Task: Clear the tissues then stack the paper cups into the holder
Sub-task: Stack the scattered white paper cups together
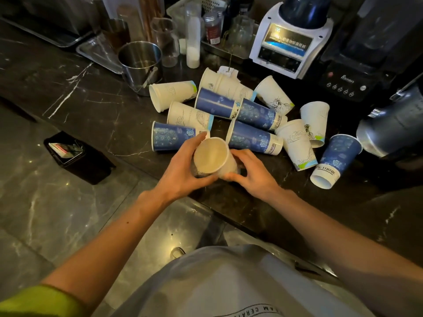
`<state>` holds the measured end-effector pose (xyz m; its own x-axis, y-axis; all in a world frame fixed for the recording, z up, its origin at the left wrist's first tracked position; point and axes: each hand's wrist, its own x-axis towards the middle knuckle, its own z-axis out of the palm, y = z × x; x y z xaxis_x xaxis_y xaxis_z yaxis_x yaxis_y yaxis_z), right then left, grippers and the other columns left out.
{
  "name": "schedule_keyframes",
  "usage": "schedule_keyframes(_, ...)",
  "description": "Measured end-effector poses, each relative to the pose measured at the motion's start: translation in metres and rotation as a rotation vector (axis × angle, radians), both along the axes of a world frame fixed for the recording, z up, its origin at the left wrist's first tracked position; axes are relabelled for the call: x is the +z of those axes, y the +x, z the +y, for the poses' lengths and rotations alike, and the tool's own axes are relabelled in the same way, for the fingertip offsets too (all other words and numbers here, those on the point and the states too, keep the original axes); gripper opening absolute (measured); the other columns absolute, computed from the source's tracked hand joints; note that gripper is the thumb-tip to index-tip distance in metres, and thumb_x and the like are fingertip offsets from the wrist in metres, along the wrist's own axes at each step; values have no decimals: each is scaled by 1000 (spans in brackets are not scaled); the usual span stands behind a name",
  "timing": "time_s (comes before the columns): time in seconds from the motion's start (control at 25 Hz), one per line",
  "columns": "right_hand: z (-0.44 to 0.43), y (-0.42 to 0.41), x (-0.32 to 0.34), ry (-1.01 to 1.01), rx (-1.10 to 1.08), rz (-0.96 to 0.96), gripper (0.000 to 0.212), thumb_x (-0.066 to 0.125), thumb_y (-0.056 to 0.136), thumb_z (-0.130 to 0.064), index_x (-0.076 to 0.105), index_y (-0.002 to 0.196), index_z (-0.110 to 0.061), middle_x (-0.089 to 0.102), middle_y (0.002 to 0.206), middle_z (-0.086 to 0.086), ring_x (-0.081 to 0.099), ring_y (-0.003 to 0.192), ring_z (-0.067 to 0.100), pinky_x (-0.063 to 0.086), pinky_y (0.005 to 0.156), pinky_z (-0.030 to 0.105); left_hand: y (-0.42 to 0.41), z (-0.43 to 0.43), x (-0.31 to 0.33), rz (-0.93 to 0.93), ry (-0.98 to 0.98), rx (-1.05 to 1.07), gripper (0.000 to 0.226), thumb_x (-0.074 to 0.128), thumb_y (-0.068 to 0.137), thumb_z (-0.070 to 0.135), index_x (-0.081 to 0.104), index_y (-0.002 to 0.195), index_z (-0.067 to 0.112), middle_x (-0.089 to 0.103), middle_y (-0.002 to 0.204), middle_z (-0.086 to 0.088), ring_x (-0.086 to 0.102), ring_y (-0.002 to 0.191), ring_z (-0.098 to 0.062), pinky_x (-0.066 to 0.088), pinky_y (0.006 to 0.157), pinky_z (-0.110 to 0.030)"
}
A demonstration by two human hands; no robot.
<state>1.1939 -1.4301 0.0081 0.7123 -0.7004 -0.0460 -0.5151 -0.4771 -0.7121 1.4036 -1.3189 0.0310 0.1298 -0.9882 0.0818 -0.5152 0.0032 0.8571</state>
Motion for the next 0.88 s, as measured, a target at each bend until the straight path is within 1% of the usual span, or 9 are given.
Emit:
schedule_keyframes(0.12,13,-10,-9,262,-172,-164,68,75,82,-40,44,140,-25,51,128,-10,54,113,3,51,88,18,-13,-8,-4,163,91,60,112,89,65,43,22,153,33,43,142,23,42,125,19,35,98,-2)
schedule_keyframes(0.2,17,-20,-12,309,-197,-186,66,75,79,-46,46,137,-29,55,124,-14,56,111,-1,54,86,17,-23,-14,-13,217,142,36,112,90,64,38,22,154,32,42,134,31,41,115,29,36,91,3)
schedule_keyframes(0.28,19,-27,-12,265,-160,-162,65,73,80,-49,49,136,-27,60,126,-9,58,113,2,54,91,23,-33,-18,-20,257,167,22,106,90,64,35,29,151,31,46,136,25,45,119,22,40,95,-3)
schedule_keyframes(0.4,8,-42,-7,184,-94,-43,67,73,83,-47,47,140,-24,58,136,-3,55,122,8,51,100,36,-46,-25,-25,266,173,5,96,90,59,46,43,141,33,56,131,23,53,122,6,47,102,-18)
schedule_keyframes(0.48,-6,-55,0,118,-77,53,67,72,86,-40,42,144,-27,53,141,-2,51,126,11,47,104,41,-49,-27,-25,271,147,27,92,90,58,47,45,137,36,58,123,34,54,120,10,47,97,-13)
schedule_keyframes(0.56,-27,-74,10,31,-148,63,64,69,89,-32,40,145,-27,54,139,-2,51,124,10,45,106,43,-54,-31,-26,271,117,17,91,92,62,34,42,138,36,52,122,43,49,121,15,43,94,-5)
schedule_keyframes(0.68,-66,-91,28,-134,-366,61,58,66,91,-30,42,143,-21,53,136,7,50,123,20,43,105,43,-60,-31,-26,253,88,-14,95,91,67,23,36,143,34,45,130,42,44,126,14,37,98,-3)
schedule_keyframes(0.76,-96,-94,37,-208,-447,221,63,65,91,-33,37,145,-17,48,138,15,45,127,33,40,101,44,-64,-31,-26,260,98,-15,97,91,66,23,35,145,31,44,135,35,42,128,13,35,98,-2)
schedule_keyframes(0.88,-124,-93,41,-178,-486,499,73,65,90,-39,30,149,-13,42,141,20,39,130,41,41,98,50,-67,-29,-22,261,119,-16,105,92,64,28,30,147,37,41,138,32,39,128,17,33,98,1)
